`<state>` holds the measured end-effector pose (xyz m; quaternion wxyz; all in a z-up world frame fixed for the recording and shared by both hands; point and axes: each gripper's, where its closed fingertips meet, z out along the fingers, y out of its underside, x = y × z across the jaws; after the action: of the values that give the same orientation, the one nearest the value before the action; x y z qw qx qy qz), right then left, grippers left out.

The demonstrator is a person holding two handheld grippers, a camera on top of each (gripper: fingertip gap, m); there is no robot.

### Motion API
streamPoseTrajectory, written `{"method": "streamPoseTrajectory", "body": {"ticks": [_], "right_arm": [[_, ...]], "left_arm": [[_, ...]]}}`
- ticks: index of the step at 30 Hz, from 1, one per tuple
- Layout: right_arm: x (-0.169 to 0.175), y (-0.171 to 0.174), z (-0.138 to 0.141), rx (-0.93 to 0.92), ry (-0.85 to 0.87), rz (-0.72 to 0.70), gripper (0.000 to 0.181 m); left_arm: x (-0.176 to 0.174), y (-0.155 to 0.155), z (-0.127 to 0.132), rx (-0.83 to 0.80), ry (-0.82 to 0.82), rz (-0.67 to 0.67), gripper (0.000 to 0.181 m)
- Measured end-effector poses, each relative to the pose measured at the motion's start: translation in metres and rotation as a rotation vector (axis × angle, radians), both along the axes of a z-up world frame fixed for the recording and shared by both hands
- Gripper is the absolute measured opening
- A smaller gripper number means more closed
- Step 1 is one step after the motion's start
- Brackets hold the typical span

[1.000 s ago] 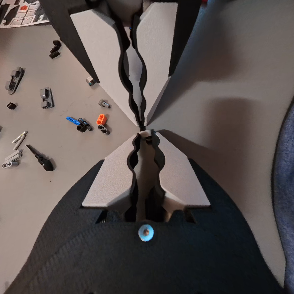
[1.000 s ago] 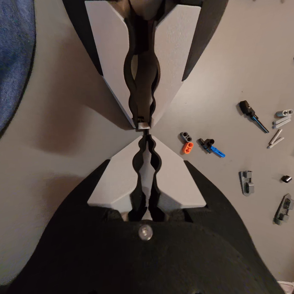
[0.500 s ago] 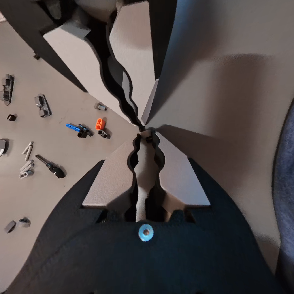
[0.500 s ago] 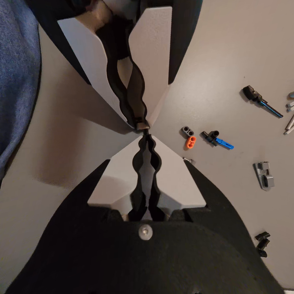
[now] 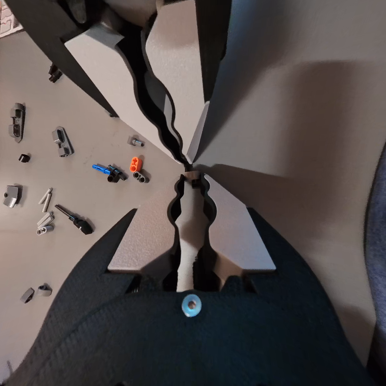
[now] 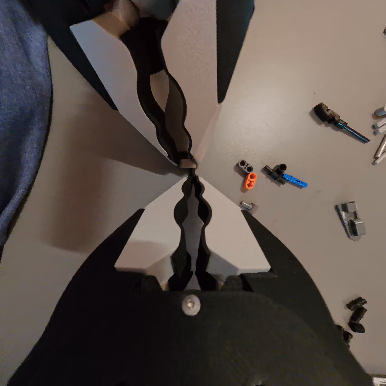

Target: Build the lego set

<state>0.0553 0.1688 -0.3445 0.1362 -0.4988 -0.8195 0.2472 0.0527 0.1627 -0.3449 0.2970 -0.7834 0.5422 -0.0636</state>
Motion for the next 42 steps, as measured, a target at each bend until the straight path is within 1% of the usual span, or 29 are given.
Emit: {"method": "streamPoseTrajectory", "body": {"ticks": [8, 15, 22, 25, 29, 34, 37, 39, 42], "right_arm": [[-0.001, 0.000, 0.000, 0.045, -0.013, -0.048, 0.000], [-0.002, 0.001, 0.000, 0.030, -0.014, -0.060, 0.000], [0.000, 0.001, 0.000, -0.094, 0.007, -0.081, 0.000], [0.001, 0.002, 0.000, -0.089, 0.035, -0.078, 0.000], [0.002, 0.004, 0.001, -0.113, 0.060, -0.096, 0.000], [0.004, 0.006, 0.009, -0.129, 0.089, -0.099, 0.000], [0.005, 0.004, 0.014, -0.168, 0.103, -0.100, 0.000], [0.006, 0.002, 0.020, -0.218, 0.116, -0.102, 0.000], [0.007, 0.001, 0.033, -0.308, 0.142, -0.108, 0.000]], "left_arm": [[-0.001, 0.000, -0.001, -0.018, 0.059, 0.024, 0.013], [-0.001, 0.002, 0.000, -0.004, 0.078, 0.024, 0.013], [0.000, 0.002, 0.000, 0.009, 0.008, 0.038, 0.013], [0.001, 0.001, 0.000, -0.022, -0.022, 0.045, 0.013], [0.002, 0.001, 0.000, -0.012, -0.036, 0.037, 0.013], [0.001, 0.001, 0.002, -0.008, -0.079, 0.068, 0.024], [0.002, 0.006, 0.012, 0.038, -0.123, 0.091, 0.028], [0.004, 0.008, 0.020, 0.098, -0.126, 0.085, 0.025], [0.007, 0.010, 0.028, 0.211, -0.072, 0.038, 0.017]]}}
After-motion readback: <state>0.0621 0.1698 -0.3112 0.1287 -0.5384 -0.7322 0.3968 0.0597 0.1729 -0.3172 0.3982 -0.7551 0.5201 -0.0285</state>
